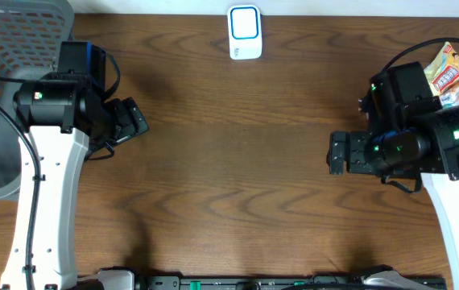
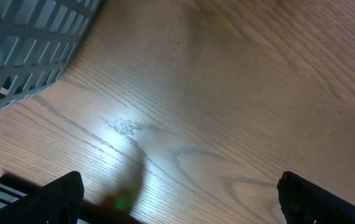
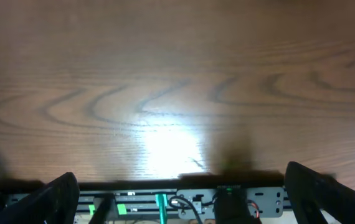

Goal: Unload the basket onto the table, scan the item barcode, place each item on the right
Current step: 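Lower the tin beside the snack bag and open the right gripper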

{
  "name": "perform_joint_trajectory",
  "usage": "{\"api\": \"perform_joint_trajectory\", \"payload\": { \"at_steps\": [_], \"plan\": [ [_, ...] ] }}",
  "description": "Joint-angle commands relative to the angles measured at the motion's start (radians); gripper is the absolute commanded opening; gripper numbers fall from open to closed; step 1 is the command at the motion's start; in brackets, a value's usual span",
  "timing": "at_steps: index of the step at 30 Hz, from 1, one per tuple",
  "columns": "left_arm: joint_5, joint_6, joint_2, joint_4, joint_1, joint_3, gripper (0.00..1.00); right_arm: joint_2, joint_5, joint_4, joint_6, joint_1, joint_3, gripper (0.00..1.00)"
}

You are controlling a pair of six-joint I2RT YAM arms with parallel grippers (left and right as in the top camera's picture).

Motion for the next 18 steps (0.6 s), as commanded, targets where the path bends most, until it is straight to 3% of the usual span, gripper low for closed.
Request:
{"api": "perform_joint_trajectory", "payload": {
  "at_steps": [1,13,18],
  "plan": [
    [-0.006,-0.009,0.005,-0.006,0.001,0.001,0.97,-0.003,-0.014,-0.011,0.010,0.008,-0.006,0.99],
    [-0.006,-0.009,0.005,-0.006,0.001,0.001,0.98,-0.003,-0.017,-0.009,-0.098,0.010,-0.044,0.99],
    [-0.006,-0.009,0.005,-0.006,0.001,0.001,0.98,-0.058,-0.018,0.148,-0.235,0.008,-0.156,0.99]
  ]
}}
